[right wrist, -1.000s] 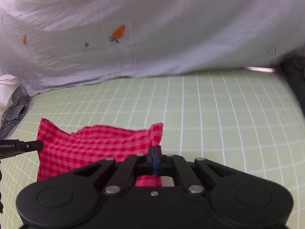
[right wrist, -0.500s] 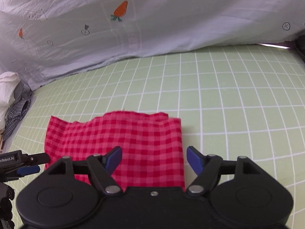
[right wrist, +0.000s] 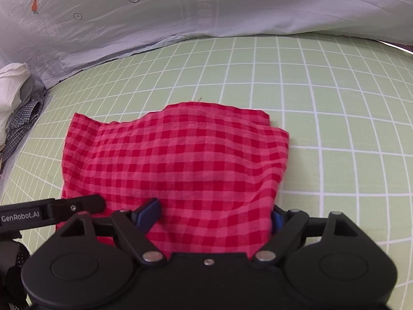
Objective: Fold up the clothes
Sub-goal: 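Grasp the folded shorts with both grippers, then lift the folded shorts with both grippers and carry them onto the black garment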
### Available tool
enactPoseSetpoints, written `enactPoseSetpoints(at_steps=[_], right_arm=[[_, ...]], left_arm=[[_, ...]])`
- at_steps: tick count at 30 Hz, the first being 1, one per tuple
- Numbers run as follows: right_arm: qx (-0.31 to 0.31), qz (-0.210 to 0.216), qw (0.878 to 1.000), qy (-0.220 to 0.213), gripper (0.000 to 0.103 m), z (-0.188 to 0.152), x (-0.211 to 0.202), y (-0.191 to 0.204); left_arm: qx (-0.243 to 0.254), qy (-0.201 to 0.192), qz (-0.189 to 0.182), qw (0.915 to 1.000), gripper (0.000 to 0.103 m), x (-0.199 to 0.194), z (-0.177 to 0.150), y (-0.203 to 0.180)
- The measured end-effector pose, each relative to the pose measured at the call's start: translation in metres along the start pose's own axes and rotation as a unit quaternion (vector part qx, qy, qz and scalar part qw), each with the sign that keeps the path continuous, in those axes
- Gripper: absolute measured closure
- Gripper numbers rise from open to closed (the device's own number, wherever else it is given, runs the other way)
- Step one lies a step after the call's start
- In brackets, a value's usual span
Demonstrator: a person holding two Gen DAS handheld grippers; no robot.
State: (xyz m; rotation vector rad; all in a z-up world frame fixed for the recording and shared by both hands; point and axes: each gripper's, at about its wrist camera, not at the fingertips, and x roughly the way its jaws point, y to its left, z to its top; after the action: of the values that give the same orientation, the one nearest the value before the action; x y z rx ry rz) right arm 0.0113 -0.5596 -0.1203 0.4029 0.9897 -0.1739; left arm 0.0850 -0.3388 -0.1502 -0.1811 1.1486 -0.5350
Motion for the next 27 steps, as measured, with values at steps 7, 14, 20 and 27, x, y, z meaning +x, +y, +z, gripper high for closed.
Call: enactPoseSetpoints(at_steps=[7,14,20,27], right_arm=[[-0.021,0.015,1.0,0.008,0.088,0.005,0.0,0.028],[-0.009,0.005,1.0,-0.017,0.091,-0.01,-0.04,0.045],[0.032,-0.022,0.998,-0.052,0.091,-0.036,-0.092,0.035],[0.094,-0.048,0.989,-0.101,0.091,-0.074,-0.156,-0.014]], left_arm=[[-0.018,0.009,-0.058,0.9981,0.094,-0.001,-0.006,0.005],[0.032,0.012,-0.104,0.994,0.094,-0.029,-0.011,-0.021],[0.113,0.025,-0.144,0.9828,0.094,-0.052,-0.027,-0.073],[0.192,0.023,-0.169,0.9664,0.095,-0.07,-0.073,-0.156]])
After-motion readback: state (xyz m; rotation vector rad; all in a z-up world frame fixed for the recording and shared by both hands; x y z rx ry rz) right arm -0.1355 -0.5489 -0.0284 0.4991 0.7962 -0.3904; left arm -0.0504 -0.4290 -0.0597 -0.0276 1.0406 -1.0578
